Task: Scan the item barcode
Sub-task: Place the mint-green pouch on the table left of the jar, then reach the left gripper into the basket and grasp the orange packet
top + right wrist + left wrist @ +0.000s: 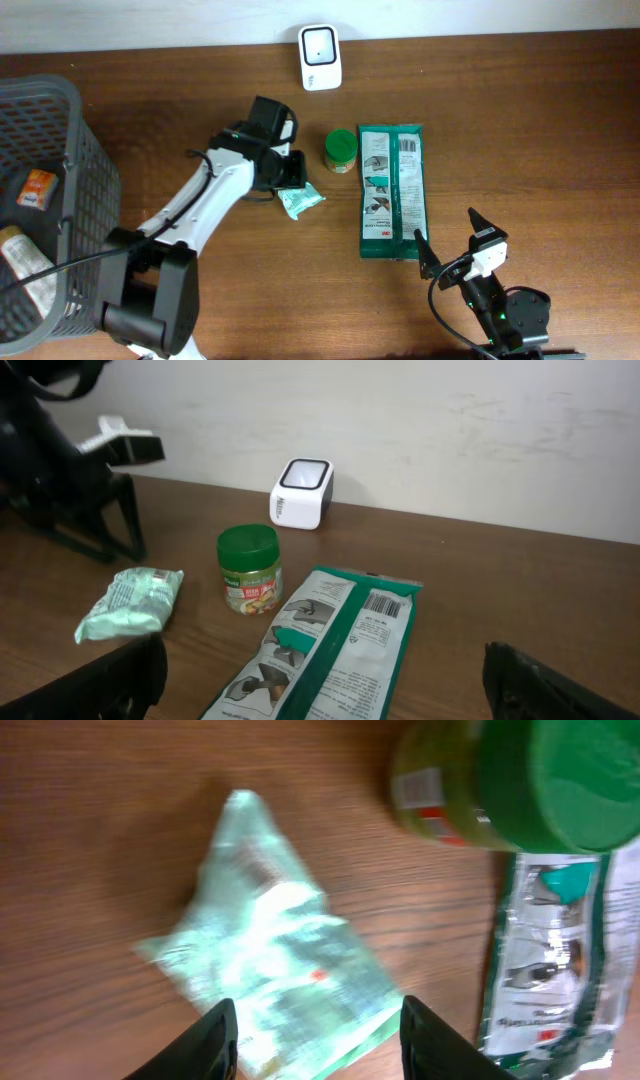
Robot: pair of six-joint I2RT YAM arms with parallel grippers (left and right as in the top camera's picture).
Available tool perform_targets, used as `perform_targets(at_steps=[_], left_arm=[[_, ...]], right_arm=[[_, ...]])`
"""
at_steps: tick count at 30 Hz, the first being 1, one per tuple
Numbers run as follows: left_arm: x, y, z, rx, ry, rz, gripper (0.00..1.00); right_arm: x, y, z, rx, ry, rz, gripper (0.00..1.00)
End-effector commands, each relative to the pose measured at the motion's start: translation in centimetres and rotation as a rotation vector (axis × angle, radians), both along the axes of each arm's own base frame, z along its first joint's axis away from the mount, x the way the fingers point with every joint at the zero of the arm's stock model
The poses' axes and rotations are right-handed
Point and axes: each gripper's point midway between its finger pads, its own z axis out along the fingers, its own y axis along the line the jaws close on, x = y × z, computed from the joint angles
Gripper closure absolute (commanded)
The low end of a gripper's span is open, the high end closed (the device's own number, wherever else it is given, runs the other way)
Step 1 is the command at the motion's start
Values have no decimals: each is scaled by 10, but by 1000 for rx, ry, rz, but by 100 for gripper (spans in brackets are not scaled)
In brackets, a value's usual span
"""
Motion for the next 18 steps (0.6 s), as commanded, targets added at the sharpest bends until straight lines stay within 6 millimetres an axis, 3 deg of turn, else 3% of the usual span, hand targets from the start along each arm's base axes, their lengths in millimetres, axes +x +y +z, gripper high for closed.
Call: perform_targets(at_steps=[1,6,7,10,14,16,18], left_arm=[[33,33,89,71,-229,36,48],[39,95,199,138,-447,184,41],[36,124,232,171,-517,257,39],[16,186,281,244,-617,425,34],[-17,261,308,324,-664,635,29],[-33,298,306,362,-633,735,20],[-55,343,290,392,-563,880,19]], right_arm=[[0,-1,-1,-4,5,-6,2],[0,-1,-1,-4,5,-6,2],[0,-1,-1,-4,5,-6,2],[0,-1,-1,-4,5,-6,2],[0,-1,-1,-4,5,-6,2],[0,-1,-1,-4,5,-6,2],[0,-1,-1,-4,5,-6,2]])
